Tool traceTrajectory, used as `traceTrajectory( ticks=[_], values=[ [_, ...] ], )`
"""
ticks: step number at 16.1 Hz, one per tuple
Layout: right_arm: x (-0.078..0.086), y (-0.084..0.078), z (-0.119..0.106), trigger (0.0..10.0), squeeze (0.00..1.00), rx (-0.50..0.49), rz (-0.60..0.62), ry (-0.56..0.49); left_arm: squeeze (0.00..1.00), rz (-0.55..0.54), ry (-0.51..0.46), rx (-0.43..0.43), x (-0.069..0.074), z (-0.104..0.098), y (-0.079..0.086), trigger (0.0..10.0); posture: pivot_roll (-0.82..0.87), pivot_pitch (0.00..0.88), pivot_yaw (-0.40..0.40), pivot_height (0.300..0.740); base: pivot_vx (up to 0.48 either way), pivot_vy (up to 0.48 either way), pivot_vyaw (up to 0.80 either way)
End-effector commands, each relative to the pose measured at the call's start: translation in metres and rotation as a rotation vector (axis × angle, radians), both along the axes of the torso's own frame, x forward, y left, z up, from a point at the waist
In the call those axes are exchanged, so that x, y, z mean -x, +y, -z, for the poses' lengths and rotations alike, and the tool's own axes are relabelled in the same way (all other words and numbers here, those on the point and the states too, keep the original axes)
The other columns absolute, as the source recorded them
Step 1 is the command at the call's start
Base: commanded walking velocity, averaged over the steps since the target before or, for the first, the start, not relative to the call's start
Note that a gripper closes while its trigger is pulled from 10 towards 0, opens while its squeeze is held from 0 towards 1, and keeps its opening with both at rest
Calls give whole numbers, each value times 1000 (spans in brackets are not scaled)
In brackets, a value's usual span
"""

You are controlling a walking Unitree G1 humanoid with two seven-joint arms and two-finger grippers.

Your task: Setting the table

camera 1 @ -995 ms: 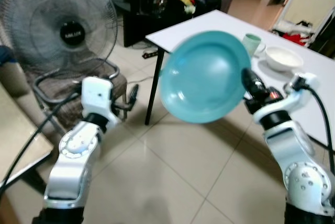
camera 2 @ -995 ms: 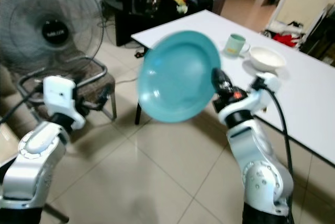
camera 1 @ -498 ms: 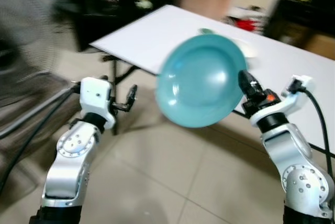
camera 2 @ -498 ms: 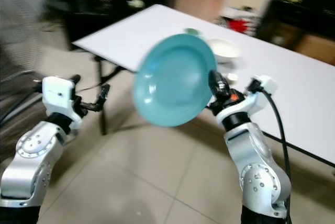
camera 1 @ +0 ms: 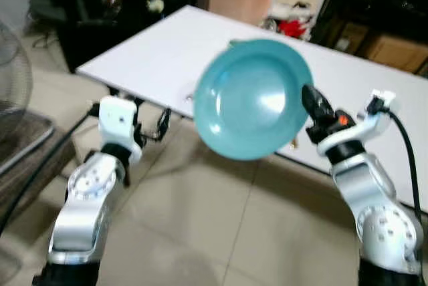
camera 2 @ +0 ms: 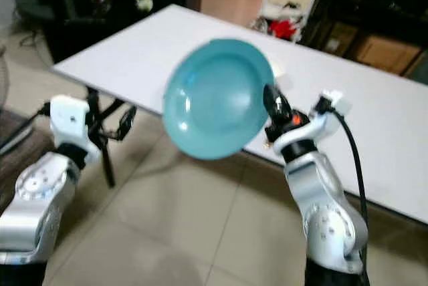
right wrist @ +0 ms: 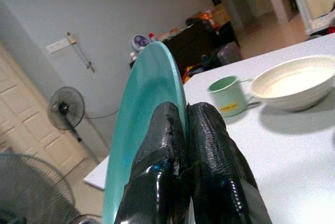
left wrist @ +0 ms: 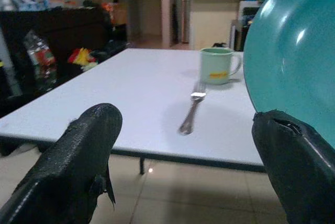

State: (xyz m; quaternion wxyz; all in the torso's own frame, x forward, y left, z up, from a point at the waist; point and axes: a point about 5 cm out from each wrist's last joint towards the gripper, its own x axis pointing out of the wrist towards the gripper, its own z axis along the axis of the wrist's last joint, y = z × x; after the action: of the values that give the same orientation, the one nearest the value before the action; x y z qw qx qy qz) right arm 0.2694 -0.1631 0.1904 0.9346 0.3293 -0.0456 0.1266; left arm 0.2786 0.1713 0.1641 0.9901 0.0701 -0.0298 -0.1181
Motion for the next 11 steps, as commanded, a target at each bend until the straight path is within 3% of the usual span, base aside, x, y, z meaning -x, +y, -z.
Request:
traceTrajectory(
  ticks=[1, 11],
  values=[
    [-2, -12, 0, 10000, 0, -12, 39, -4, 0, 35, -4, 10, -2, -1, -9, 10000, -52, 0, -109, 740, 307, 0, 0],
    [-1, -7, 3, 10000, 0, -21, 32, 7, 0, 61, -2, -3, -2, -4, -10, 10000, -58, 0, -94, 740, 308, 0, 0]
  ],
)
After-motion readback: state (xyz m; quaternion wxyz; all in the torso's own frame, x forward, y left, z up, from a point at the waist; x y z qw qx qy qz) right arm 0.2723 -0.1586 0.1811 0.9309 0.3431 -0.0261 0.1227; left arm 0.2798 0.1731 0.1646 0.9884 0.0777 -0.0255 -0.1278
